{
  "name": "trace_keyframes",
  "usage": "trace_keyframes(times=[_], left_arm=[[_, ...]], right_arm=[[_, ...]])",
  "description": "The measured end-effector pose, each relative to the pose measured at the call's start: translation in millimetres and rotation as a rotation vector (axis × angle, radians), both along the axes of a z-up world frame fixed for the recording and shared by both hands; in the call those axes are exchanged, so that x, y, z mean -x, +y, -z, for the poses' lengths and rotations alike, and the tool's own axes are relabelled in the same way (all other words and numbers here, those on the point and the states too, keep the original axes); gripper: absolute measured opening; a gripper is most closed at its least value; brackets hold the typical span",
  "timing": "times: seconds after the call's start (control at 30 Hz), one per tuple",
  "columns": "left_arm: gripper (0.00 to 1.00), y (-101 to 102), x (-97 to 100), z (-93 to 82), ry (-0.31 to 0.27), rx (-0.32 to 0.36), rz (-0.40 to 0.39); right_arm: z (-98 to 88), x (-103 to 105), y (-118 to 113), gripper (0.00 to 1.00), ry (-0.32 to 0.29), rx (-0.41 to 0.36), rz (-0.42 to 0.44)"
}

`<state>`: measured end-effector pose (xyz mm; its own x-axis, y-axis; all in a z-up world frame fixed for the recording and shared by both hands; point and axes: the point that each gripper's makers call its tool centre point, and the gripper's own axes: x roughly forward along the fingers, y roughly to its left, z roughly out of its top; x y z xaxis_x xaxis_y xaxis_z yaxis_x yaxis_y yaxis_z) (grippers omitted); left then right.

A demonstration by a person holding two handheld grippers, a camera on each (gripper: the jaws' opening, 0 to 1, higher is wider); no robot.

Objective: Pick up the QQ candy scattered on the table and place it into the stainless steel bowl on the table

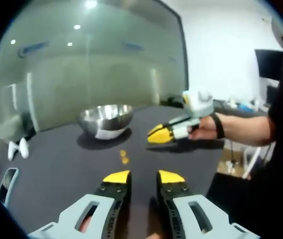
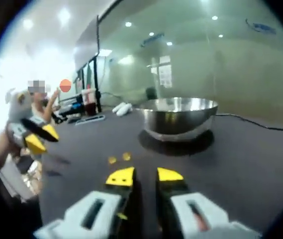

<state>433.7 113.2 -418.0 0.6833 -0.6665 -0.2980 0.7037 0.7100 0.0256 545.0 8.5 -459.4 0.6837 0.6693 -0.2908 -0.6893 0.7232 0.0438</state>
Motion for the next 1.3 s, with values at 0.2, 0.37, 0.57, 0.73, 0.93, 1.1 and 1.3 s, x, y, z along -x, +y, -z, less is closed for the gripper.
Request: trace_keyframes(times=[0.2,0.37,0.57,0.73,0.93,1.1,1.3], left_arm=[[0.22,0,2.9,5.7,0.008,-0.014,0.001],[0.23,6,2.1,8.1,0.009,-0.03,-0.013],[0.23,9,1.9,6.5,0.006,-0.012,-0.028],[0.23,12,2.0,10.4,0.018,-0.015,-0.039],[0.23,14,0.7,8.6,0.016,-0.01,-0.046],[0.23,12,0.9,8.6,0.014,-0.014,-0.041],[0.23,14,0.3,9.5,0.019,-0.012,-0.052]], right_arm=[[5.9,-5,37,0.17,-0.013,0.058,-0.091],[8.0,-11,58,0.16,-0.041,0.099,-0.108],[11.2,-28,65,0.13,-0.033,0.111,-0.079],[14.8,-26,71,0.11,0.014,0.087,-0.082],[16.0,-24,73,0.09,-0.005,0.112,-0.096],[12.3,-24,68,0.08,0.003,0.094,-0.081],[-21.1,-21,48,0.08,-0.068,0.037,-0.026]])
